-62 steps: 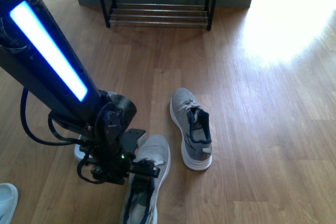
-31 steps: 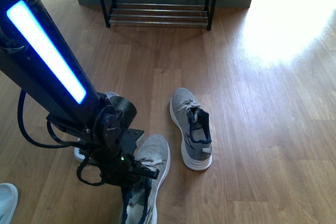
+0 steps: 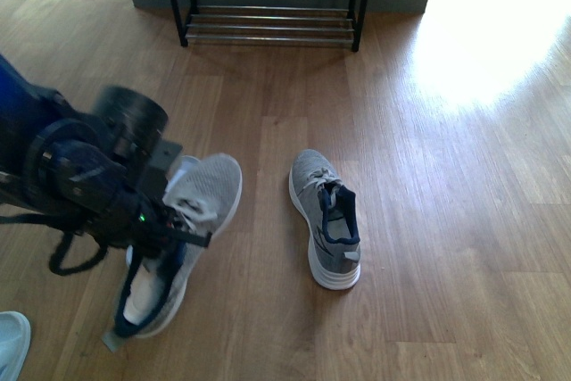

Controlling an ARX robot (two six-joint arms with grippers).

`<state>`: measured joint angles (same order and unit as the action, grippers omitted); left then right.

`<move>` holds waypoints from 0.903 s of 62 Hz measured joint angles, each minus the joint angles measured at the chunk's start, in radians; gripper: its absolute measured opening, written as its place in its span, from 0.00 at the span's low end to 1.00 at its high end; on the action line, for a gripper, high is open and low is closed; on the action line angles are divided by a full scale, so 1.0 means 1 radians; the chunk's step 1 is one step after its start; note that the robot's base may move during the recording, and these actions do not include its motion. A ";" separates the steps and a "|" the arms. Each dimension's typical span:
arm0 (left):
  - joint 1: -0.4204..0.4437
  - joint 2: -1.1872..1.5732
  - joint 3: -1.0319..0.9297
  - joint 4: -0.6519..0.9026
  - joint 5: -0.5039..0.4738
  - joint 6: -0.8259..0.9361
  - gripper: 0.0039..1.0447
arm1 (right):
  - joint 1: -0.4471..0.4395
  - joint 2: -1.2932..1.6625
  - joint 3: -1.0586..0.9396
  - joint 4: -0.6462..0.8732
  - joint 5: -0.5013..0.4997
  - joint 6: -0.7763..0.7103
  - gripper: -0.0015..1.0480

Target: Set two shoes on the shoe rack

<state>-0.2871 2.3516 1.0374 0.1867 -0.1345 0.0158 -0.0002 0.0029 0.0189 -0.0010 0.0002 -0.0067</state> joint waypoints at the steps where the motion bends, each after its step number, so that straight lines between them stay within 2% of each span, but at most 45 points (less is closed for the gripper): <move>1: 0.003 -0.039 -0.025 0.016 -0.009 0.000 0.01 | 0.000 0.000 0.000 0.000 0.000 0.000 0.91; 6: 0.011 -0.180 -0.106 0.043 -0.022 -0.012 0.01 | 0.000 0.000 0.000 0.000 0.000 0.000 0.91; 20: 0.020 -0.566 -0.335 0.082 -0.134 -0.056 0.01 | 0.000 0.000 0.000 0.000 0.000 0.000 0.91; 34: -0.003 -0.994 -0.508 -0.002 -0.274 -0.061 0.01 | 0.000 0.000 0.000 0.000 0.000 0.000 0.91; 46: -0.091 -1.369 -0.599 -0.150 -0.398 -0.071 0.01 | 0.000 0.000 0.000 0.000 0.000 0.000 0.91; 56: -0.255 -1.614 -0.645 -0.287 -0.599 -0.119 0.01 | 0.000 0.000 0.000 0.000 0.000 0.000 0.91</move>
<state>-0.5423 0.7380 0.3927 -0.1005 -0.7338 -0.1032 -0.0002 0.0029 0.0189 -0.0010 0.0002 -0.0067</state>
